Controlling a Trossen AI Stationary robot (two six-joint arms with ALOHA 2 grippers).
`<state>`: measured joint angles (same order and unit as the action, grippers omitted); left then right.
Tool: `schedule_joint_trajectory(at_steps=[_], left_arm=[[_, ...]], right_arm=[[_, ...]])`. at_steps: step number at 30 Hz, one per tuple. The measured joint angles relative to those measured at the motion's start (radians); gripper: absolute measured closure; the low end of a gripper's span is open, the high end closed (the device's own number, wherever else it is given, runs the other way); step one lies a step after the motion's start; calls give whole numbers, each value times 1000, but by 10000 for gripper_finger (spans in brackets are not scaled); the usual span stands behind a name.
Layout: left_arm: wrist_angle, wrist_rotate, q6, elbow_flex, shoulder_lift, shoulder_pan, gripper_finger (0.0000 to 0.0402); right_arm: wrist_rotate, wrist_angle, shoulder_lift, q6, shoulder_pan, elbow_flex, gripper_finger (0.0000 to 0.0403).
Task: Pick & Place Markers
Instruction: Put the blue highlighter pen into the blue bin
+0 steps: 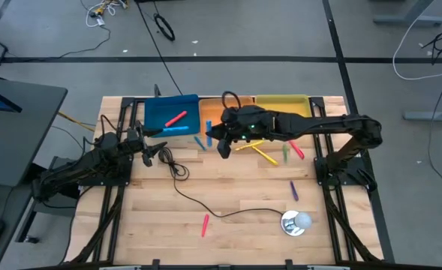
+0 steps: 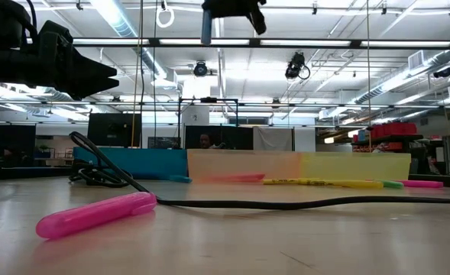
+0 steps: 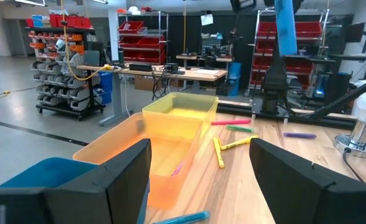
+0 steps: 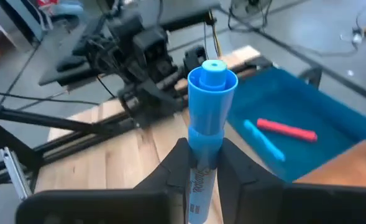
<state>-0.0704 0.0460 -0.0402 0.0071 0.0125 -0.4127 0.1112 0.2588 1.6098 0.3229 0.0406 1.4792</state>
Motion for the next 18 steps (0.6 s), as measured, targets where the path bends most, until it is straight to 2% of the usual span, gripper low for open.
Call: schedule_joint_trajectory(at_steps=[5, 13, 18], left_arm=[[1, 0, 0, 0, 0, 0, 122], [1, 0, 0, 0, 0, 0, 122], [1, 0, 0, 0, 0, 0, 122]], right_arm=[[-24, -66, -42, -48, 0, 4, 363], [-24, 52, -57, -115, -1, 177, 363], [-24, 92, -58, -122, -1, 213, 363]])
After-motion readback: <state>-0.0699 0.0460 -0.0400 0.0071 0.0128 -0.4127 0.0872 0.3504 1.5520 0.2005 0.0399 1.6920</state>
